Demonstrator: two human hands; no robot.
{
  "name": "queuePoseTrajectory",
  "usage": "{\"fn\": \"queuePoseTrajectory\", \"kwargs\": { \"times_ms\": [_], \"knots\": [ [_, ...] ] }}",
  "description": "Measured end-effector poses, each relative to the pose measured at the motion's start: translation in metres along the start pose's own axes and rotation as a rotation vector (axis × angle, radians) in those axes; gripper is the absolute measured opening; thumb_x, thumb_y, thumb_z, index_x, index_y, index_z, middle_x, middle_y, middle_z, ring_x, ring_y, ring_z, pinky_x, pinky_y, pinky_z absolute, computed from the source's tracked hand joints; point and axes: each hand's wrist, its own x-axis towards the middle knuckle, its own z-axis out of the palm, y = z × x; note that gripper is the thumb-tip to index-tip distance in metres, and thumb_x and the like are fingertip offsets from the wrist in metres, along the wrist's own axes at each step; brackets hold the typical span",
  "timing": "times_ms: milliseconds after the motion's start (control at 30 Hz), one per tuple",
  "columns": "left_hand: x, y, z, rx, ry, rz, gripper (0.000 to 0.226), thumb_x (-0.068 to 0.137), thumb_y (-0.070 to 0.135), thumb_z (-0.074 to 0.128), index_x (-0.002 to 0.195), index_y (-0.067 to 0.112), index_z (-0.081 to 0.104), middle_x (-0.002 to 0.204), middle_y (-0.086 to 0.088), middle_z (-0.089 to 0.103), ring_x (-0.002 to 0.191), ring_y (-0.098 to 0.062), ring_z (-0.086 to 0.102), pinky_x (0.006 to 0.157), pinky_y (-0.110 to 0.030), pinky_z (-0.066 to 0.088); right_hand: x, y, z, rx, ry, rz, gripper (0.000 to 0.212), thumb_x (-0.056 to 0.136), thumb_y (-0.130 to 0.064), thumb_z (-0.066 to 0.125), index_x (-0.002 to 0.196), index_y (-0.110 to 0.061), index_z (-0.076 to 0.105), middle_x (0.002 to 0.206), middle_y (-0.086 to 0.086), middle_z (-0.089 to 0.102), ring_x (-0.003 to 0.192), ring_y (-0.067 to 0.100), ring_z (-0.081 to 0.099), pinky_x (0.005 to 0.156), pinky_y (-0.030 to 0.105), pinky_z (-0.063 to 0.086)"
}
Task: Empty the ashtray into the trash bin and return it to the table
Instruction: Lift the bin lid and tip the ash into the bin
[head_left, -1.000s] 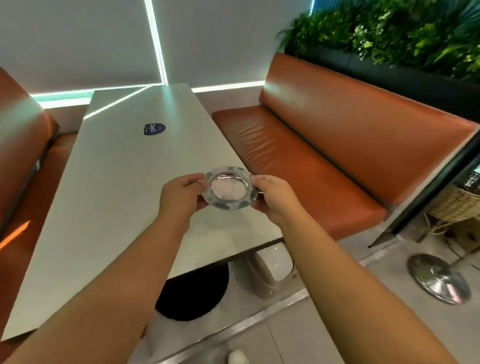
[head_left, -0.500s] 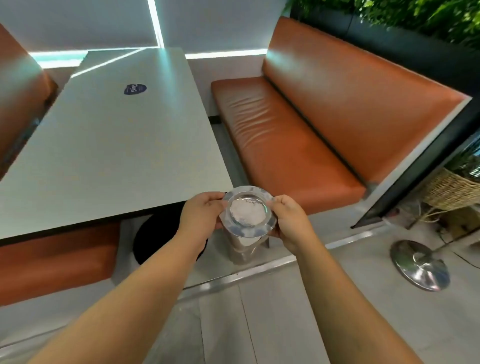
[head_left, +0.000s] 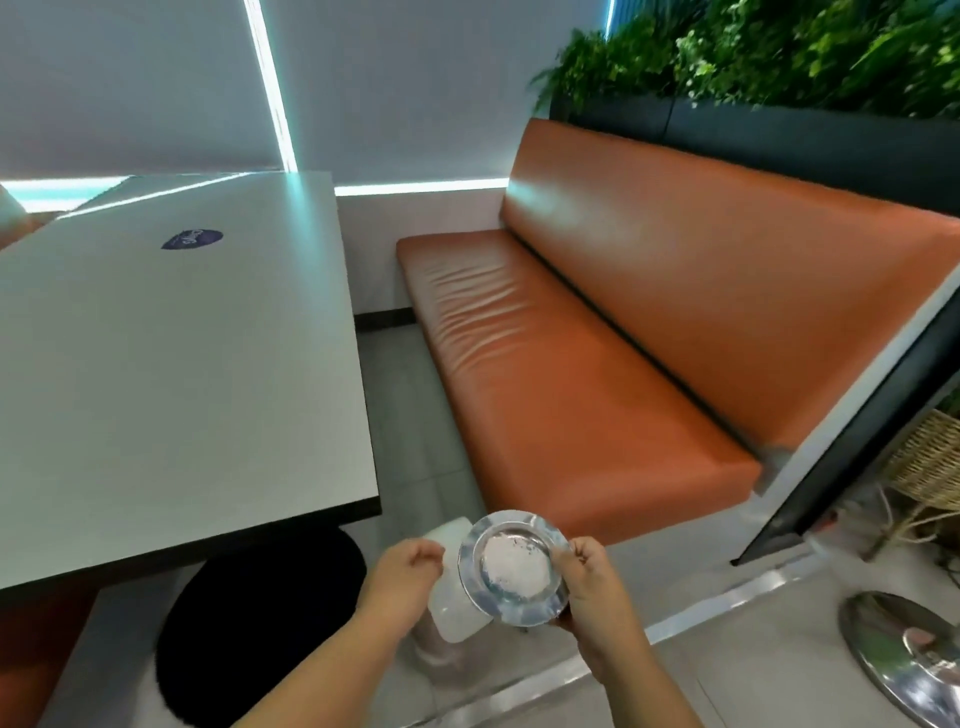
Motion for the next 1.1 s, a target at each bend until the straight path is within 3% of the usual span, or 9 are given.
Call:
{"fn": "queuePoseTrajectory", "kwargs": {
  "times_ms": [100,233,333,400,533,733,867,967,1100],
  "knots": [
    [0.08,-0.05,0.022,0.373,-0.019,0.115,0.037,0.079,0.013,0.061,0.114,0.024,0.061,0.115,-0.005,0.064,0.088,-0.016,0.057,0.072,-0.023,0.042,0.06,0.065,0.01,0.031,0.013,-0.008,0.019,0.088,-0.023,0.053,0.071,-0.017,0.048,0.062,0.005,0.055,0.05,0.016,0.05,0.047,0.029,0.041],
    [0.168,-0.106,0.054,0.868,-0.116,0.328,0.057,0.062,0.033,0.074,0.116,0.024,0.058,0.122,-0.003,0.059,0.113,-0.024,0.056,0.091,-0.032,0.047,0.127,0.147,0.018,-0.008,-0.009,-0.085,0.014,0.088,-0.022,0.052,0.076,-0.016,0.051,0.065,0.006,0.058,0.055,0.018,0.053,0.052,0.037,0.042],
    [0.204,-0.152,0.071,0.962,-0.12,0.275,0.123,0.044,0.047,0.084,0.147,0.023,0.021,0.15,-0.01,0.03,0.132,-0.036,0.037,0.105,-0.045,0.04,0.157,0.196,0.022,-0.021,0.019,-0.156,0.014,0.087,-0.02,0.053,0.074,-0.017,0.051,0.069,0.007,0.057,0.063,0.02,0.052,0.059,0.038,0.044],
    [0.216,-0.177,0.076,0.913,-0.003,0.271,0.141,0.04,0.049,0.086,0.149,0.031,-0.002,0.158,-0.005,0.005,0.134,-0.043,0.027,0.106,-0.046,0.037,0.169,0.219,0.025,0.024,0.027,-0.181,0.015,0.087,-0.014,0.053,0.072,-0.016,0.05,0.067,0.006,0.056,0.058,0.017,0.052,0.051,0.032,0.045],
    [0.216,-0.197,0.087,0.903,0.189,0.433,0.134,0.049,0.039,0.086,0.147,0.028,-0.006,0.156,-0.001,-0.002,0.122,-0.041,0.04,0.097,-0.043,0.041,0.173,0.238,0.028,0.017,0.054,-0.221,0.009,0.088,-0.01,0.05,0.079,-0.009,0.053,0.072,0.01,0.059,0.062,0.019,0.056,0.051,0.034,0.047],
    [0.202,-0.198,0.094,0.855,0.311,0.439,0.109,0.07,0.004,0.065,0.149,0.026,-0.007,0.158,-0.001,-0.014,0.118,-0.035,0.047,0.085,-0.033,0.045,0.162,0.233,0.028,-0.129,0.077,-0.23,0.01,0.084,-0.008,0.049,0.078,-0.014,0.054,0.078,0.012,0.066,0.069,0.027,0.066,0.058,0.051,0.059],
    [0.202,-0.201,0.097,0.809,0.344,0.38,0.108,0.076,0.003,0.058,0.145,0.039,-0.018,0.157,-0.011,-0.025,0.085,-0.028,0.058,0.072,-0.033,0.054,0.158,0.233,0.029,-0.258,0.12,-0.291,0.01,0.082,-0.01,0.053,0.074,-0.016,0.051,0.069,0.009,0.065,0.059,0.017,0.067,0.046,0.044,0.059],
    [0.201,-0.206,0.097,0.766,0.322,0.365,0.107,0.079,0.007,0.056,0.141,0.043,-0.024,0.159,-0.014,-0.011,0.089,-0.03,0.06,0.067,-0.031,0.051,0.152,0.241,0.039,-0.363,0.141,-0.357,0.014,0.08,-0.011,0.053,0.069,-0.016,0.045,0.059,0.007,0.056,0.044,0.004,0.056,0.036,0.022,0.048],
    [0.204,-0.209,0.098,0.776,0.347,0.352,0.104,0.083,0.013,0.055,0.139,0.042,-0.028,0.157,-0.018,0.006,0.1,-0.034,0.059,0.071,-0.033,0.053,0.148,0.252,0.053,-0.591,0.189,-0.408,0.018,0.084,-0.023,0.049,0.07,-0.021,0.038,0.058,0.005,0.055,0.055,0.024,0.056,0.047,0.038,0.046]
  ]
}}
